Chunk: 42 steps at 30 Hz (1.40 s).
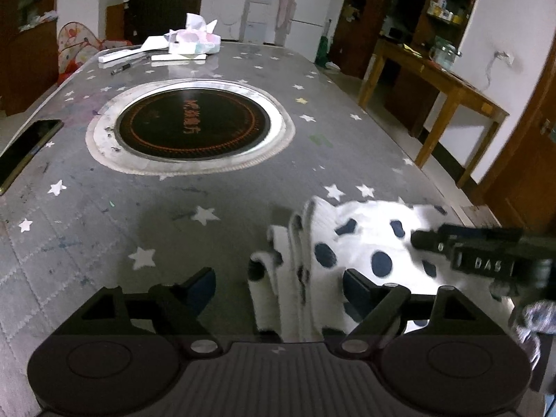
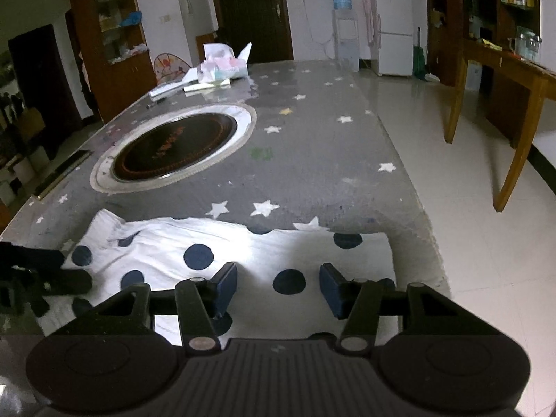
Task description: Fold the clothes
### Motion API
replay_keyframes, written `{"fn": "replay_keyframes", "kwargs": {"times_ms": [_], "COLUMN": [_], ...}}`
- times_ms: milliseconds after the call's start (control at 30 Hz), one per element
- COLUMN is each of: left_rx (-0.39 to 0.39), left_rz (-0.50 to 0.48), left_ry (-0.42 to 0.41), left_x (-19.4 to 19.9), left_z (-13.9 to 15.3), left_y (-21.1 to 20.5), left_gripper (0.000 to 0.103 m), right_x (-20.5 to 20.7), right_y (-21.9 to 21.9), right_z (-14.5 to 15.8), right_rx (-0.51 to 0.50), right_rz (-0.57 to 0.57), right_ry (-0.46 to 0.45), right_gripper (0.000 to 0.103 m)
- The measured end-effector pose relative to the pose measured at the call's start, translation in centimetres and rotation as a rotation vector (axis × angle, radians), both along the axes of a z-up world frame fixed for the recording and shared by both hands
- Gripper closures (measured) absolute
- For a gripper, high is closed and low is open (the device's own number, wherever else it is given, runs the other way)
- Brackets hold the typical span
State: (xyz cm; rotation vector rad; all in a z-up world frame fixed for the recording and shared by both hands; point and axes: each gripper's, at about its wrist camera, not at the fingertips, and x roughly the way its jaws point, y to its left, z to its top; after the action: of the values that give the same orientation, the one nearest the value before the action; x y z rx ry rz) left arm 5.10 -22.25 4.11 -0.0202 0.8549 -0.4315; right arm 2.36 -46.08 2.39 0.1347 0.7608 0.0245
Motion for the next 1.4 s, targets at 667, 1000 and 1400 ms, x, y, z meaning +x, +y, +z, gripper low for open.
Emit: {"fn": "replay_keyframes", "kwargs": {"times_ms": [667, 1000, 1400], "left_rx": [0.022, 0.041, 0.019], "left_rz": [-0.010, -0.010, -0.012], "left_ry": [-0.033, -0.024, -0.052], "left_x": [-2.2, -3.0, -4.4], "left_z": [0.2, -0.5, 0.0], "left_y": [0.9, 1.2, 1.9], "left_gripper": [0.013, 0.012, 0.010], "right_x": [-6.5, -10.5, -13.0], "right_y": [0.4, 1.4, 1.6], "right_z": [1.3, -0.1, 0.1], "right_rx": [-0.010, -0.072, -0.037], "right_rz": [0.035, 0.047, 0.032], "right_ry": [-0.025, 0.000, -0.063], "right_gripper": [0.035, 0.035, 0.018]}}
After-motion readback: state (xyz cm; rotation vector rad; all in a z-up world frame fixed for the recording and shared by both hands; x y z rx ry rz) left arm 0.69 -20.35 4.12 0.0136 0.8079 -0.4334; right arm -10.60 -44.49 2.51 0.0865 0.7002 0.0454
